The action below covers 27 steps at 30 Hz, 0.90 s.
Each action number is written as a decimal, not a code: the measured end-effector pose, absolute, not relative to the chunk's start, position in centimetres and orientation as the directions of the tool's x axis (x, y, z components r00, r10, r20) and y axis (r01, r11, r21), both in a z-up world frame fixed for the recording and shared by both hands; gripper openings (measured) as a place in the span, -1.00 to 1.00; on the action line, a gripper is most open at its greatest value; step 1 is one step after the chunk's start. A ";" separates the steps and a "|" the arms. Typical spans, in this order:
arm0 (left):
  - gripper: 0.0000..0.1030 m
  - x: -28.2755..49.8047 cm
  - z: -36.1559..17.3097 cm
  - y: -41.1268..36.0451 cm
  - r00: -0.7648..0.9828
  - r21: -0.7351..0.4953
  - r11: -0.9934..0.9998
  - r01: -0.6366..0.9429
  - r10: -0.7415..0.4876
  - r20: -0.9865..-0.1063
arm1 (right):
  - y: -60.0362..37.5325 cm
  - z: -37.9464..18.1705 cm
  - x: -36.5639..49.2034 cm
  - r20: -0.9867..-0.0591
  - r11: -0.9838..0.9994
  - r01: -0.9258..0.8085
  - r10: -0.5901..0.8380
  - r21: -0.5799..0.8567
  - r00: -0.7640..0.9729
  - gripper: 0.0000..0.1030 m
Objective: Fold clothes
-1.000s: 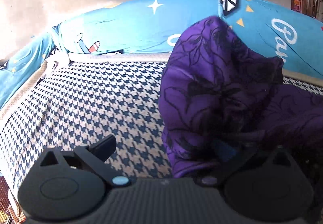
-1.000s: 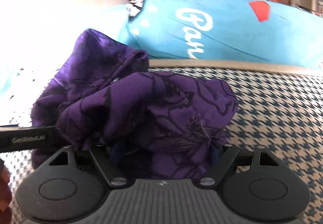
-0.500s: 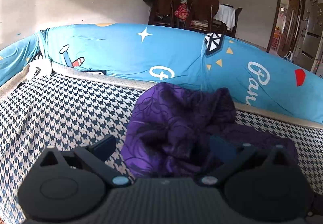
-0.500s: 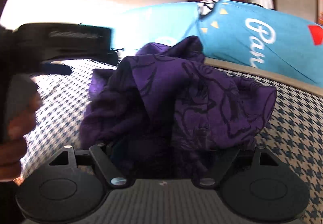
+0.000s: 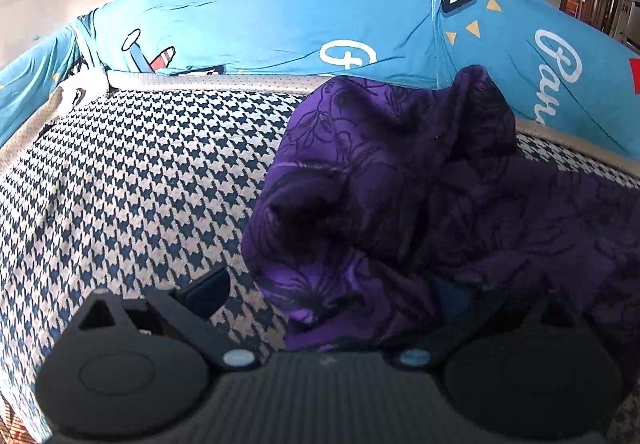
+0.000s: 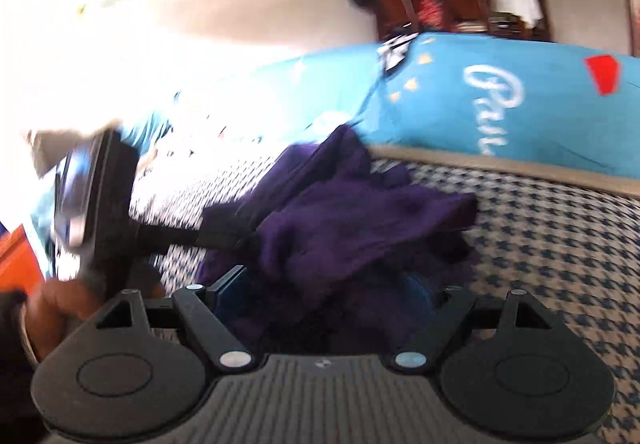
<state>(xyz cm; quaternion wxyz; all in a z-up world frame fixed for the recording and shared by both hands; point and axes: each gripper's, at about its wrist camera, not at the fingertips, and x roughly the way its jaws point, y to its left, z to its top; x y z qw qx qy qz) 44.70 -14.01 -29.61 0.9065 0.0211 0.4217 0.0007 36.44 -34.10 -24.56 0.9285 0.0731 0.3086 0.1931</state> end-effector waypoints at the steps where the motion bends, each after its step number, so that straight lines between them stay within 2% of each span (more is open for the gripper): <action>1: 1.00 44.6 -29.8 -14.0 0.643 0.051 0.998 0.024 0.024 -0.765 | -34.7 -24.4 36.6 -0.541 0.919 -0.288 0.392 0.270 0.744 0.63; 4: 1.00 44.5 -30.5 -14.1 0.632 0.080 0.996 0.042 0.035 -0.774 | -36.3 -24.5 37.3 -0.546 0.926 -0.193 0.350 0.324 0.761 0.66; 11: 1.00 44.1 -31.2 -13.9 0.627 0.103 0.992 0.073 0.034 -0.778 | -37.0 -26.9 40.5 -0.538 0.831 -0.058 0.409 0.553 0.737 0.66; 14: 1.00 44.0 -31.1 -13.4 0.624 0.079 0.994 0.078 0.013 -0.782 | -36.0 -27.3 41.3 -0.531 0.820 -0.054 0.417 0.570 0.737 0.66; 16: 1.00 43.8 -30.7 -13.0 0.630 0.062 0.995 0.078 -0.001 -0.776 | -34.9 -27.3 41.4 -0.534 0.846 -0.077 0.400 0.527 0.745 0.63; 18: 1.00 43.7 -30.1 -12.7 0.646 0.062 0.995 0.079 -0.004 -0.763 | -33.8 -27.4 41.6 -0.536 0.869 -0.099 0.385 0.486 0.752 0.47; 21: 1.00 43.5 -29.3 -12.4 0.674 0.062 0.995 0.073 -0.003 -0.738 | -33.0 -27.8 41.5 -0.540 0.878 -0.130 0.394 0.461 0.744 0.04; 27: 1.00 43.6 -27.4 -11.1 0.718 0.003 1.000 0.027 -0.017 -0.696 | -31.3 -27.1 40.3 -0.526 0.897 -0.237 0.415 0.373 0.743 -0.47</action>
